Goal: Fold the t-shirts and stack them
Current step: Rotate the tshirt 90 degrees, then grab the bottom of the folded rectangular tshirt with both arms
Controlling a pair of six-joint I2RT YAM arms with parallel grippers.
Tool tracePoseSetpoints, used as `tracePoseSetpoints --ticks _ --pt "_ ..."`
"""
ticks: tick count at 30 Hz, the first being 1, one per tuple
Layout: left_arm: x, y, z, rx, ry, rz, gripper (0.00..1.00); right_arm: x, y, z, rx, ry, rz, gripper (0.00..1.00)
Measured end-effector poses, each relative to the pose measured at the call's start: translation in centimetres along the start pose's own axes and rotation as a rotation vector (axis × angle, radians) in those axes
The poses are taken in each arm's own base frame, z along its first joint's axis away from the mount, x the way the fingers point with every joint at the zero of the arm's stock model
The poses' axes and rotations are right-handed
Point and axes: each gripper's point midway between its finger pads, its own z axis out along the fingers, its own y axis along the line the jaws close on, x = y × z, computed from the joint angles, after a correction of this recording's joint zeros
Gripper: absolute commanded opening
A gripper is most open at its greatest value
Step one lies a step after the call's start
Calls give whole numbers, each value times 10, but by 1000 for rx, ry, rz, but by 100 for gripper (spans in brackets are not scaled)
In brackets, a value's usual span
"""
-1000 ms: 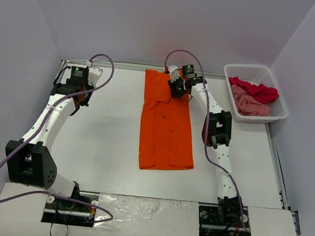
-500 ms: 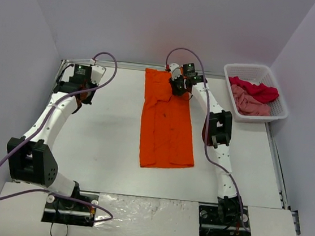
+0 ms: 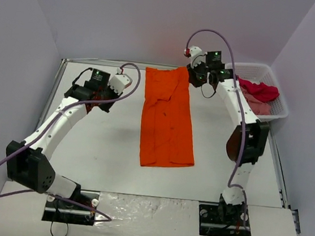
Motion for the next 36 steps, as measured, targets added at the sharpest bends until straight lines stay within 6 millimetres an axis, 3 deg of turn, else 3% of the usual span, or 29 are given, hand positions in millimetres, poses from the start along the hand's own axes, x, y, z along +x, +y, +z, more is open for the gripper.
tracePoseSetpoints --ticks 3,7,11,18,23,30,36 --pt "18 -20 -11 76 -4 37 35 11 18 -43 5 10 -9 8" --pt "42 -48 -33 163 -14 106 38 56 50 -89 -20 94 -6 19" --pt "60 -79 -45 244 -24 197 42 102 84 -125 -83 199 0 45" --pt "95 -118 -41 350 42 327 48 143 128 -174 -163 284 -23 53" --pt "110 -136 -31 375 91 425 47 157 139 -178 -181 327 -29 55" --pt "101 -164 -11 379 83 536 44 171 152 -169 -245 398 -80 58" --pt "99 -208 6 367 83 709 41 194 157 -156 -290 478 -106 58"
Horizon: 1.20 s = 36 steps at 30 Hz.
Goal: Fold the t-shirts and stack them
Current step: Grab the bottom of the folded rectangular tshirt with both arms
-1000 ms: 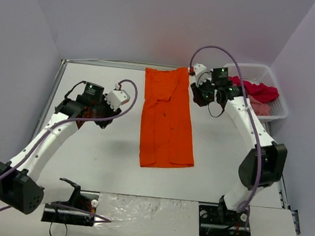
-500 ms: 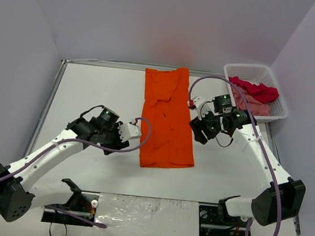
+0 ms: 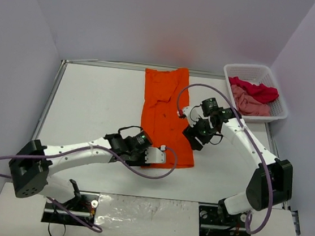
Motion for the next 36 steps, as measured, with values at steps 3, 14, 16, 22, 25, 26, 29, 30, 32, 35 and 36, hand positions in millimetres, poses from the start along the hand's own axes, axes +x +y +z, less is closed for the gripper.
tracePoseSetpoints --ticks 3,14,16,22,25,26,29,30,32,35,36 --pt "-6 -11 14 10 19 51 41 5 -7 5 3 21 10 58" --pt "4 -29 39 11 40 98 41 31 -40 18 34 92 92 57" --pt "1 -31 42 16 32 99 41 32 -41 20 35 100 95 57" --pt "-11 -37 44 21 -10 113 41 37 -51 26 39 114 122 57" --pt "-15 -40 44 25 -21 119 41 41 -56 29 43 120 138 57" --pt "-15 -40 44 26 -23 120 41 41 -58 30 45 120 142 57" --pt "-17 -42 44 32 -28 125 41 42 -61 29 52 118 147 57" --pt "-17 -42 44 33 -29 125 41 41 -62 29 55 115 148 57" --pt "-17 -43 44 35 -32 124 41 40 -64 28 60 111 150 57" --pt "-18 -45 46 43 -36 128 41 39 -67 27 65 106 152 57" --pt "-19 -47 48 47 -36 130 41 39 -67 27 66 106 154 57"
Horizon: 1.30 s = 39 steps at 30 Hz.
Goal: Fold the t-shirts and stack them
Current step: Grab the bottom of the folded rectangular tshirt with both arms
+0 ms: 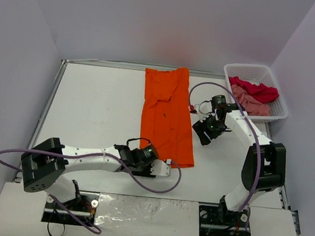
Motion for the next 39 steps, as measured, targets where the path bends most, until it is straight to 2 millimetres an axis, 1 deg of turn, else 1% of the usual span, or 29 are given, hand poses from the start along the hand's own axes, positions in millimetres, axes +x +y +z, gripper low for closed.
tracePoseSetpoints --ticks 10,19,21,23,24,26,27,30,33,39 --pt "5 -7 14 27 35 11 41 1 -2 0 3 -1 8 56" --pt "1 0 17 -12 22 10 41 2 -4 -1 5 -4 8 56" --pt "1 1 18 -20 23 9 40 2 -4 -1 5 -4 7 56" --pt "2 3 18 -31 26 9 37 2 -4 -1 4 -4 7 56" --pt "2 4 19 -36 28 9 30 2 -4 -1 3 -5 7 56" --pt "3 4 21 -41 34 9 24 1 -4 -1 2 -6 7 55" --pt "4 5 21 -44 37 9 15 1 -4 -1 2 -6 7 55" --pt "5 5 23 -46 47 12 7 1 -4 -1 1 -6 6 55" --pt "6 5 24 -47 48 13 3 1 -3 -1 -1 -10 0 56" --pt "6 5 24 -47 50 14 2 -1 -2 -12 13 -35 -21 56"
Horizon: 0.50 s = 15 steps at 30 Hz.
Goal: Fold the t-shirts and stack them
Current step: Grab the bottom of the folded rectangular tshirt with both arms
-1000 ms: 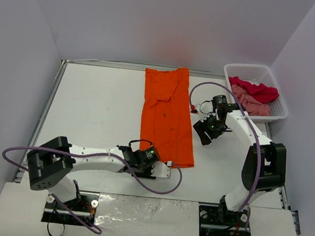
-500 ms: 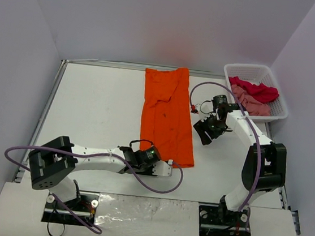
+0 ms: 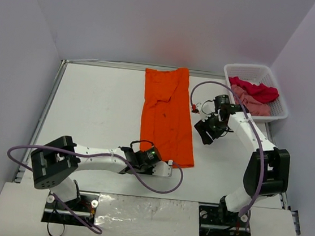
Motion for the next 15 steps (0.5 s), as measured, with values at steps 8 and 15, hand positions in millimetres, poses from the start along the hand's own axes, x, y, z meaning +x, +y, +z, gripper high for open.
tracePoseSetpoints --ticks 8,15 --pt "-1 -2 0 13 -6 9 2 18 14 -25 48 -58 -166 63" --pt "-2 2 2 19 -4 -10 2 26 30 -43 65 -138 -366 68"
